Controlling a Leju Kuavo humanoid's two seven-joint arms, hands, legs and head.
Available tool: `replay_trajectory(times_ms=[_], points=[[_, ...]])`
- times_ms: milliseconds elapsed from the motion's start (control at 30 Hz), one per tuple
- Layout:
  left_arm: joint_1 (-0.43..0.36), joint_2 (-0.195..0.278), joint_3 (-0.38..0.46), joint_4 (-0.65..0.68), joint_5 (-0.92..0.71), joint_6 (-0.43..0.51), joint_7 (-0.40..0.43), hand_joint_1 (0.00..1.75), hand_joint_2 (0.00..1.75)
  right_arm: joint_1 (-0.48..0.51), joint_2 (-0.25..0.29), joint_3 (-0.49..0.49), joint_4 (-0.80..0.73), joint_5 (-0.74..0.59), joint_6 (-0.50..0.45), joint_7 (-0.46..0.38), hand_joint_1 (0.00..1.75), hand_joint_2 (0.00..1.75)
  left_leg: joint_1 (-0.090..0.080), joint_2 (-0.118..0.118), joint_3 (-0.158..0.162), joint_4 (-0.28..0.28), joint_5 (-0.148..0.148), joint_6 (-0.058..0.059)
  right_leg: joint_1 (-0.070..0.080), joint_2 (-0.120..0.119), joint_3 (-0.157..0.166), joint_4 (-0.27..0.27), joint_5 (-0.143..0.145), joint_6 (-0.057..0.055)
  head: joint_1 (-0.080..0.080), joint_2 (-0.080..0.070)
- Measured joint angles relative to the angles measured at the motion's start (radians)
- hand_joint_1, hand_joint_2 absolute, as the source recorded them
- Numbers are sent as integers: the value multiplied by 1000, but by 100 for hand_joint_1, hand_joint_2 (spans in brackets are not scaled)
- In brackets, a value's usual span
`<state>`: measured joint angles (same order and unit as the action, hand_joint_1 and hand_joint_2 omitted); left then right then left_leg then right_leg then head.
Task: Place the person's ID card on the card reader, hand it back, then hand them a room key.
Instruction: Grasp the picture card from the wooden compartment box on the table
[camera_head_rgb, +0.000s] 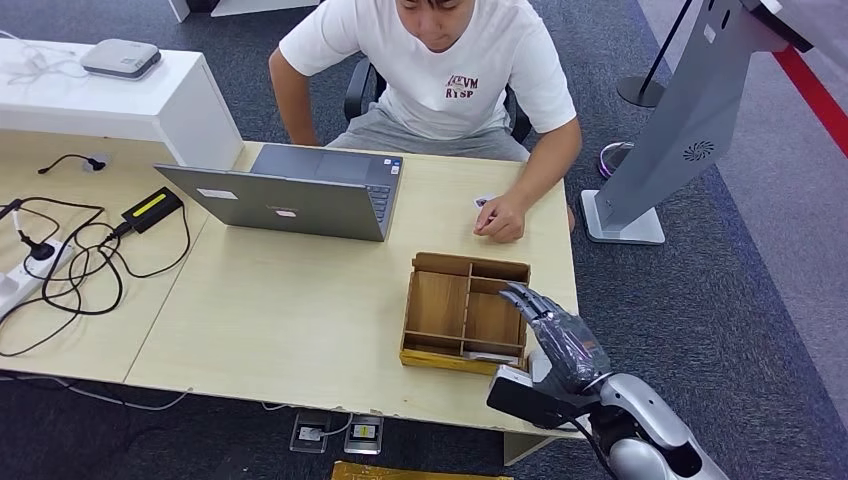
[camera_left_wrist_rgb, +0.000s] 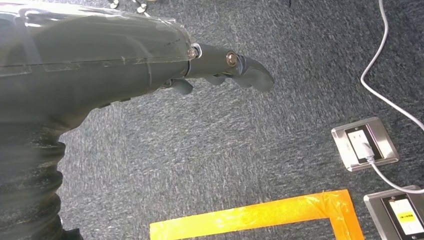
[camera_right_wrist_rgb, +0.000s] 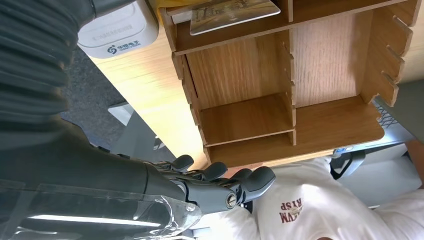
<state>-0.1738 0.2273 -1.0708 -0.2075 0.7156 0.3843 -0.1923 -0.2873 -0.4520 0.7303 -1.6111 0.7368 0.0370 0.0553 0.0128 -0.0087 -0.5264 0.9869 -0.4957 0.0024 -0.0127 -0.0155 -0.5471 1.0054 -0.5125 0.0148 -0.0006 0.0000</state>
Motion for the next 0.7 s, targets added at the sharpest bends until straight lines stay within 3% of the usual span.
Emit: replay_trajectory(times_ms=[700], points=[[0, 1, 0, 0, 1, 4, 0, 0, 175, -11, 6, 0, 23, -21, 25, -1, 0, 175, 0, 0, 0, 0, 0, 0, 0, 0, 0, 0, 0, 0, 0, 0]])
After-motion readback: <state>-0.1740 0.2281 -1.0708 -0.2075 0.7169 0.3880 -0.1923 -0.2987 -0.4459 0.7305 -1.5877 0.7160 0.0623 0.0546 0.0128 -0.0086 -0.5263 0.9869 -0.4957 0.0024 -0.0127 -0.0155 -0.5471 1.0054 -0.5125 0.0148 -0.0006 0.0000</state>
